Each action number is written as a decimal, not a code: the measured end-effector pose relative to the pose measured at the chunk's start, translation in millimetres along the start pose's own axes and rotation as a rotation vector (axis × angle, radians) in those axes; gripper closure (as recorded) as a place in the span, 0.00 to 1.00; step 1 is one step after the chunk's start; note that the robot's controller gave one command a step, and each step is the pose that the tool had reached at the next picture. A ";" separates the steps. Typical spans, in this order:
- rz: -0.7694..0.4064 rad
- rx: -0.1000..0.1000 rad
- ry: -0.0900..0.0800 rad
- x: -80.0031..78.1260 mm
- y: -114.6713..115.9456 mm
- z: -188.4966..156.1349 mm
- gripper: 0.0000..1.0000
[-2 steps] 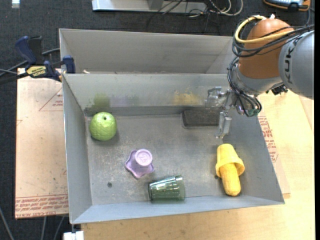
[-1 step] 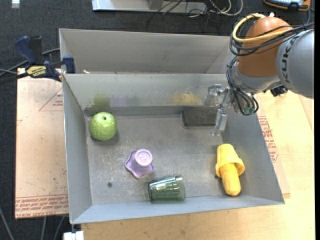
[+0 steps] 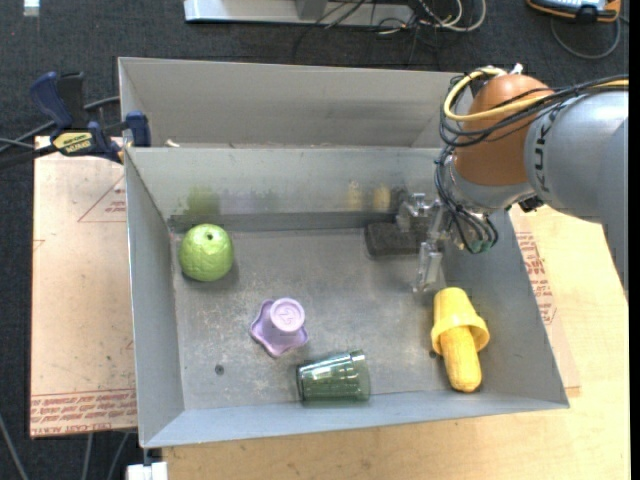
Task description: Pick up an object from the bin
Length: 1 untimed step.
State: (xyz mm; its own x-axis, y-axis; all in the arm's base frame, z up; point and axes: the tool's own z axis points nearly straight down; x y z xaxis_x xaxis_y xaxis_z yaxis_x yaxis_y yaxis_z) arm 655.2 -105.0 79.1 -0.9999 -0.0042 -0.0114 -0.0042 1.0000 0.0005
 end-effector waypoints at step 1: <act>0.168 -0.003 -0.016 1.4 -5.8 17.9 1.00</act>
Offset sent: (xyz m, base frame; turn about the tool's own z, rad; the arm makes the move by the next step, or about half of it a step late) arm 0.0000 0.0000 0.0000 0.0000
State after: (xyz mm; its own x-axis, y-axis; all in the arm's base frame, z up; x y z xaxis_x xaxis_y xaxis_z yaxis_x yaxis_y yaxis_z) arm 654.0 -110.8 61.2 -0.9863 0.1628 -0.0270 0.1626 0.9867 0.0067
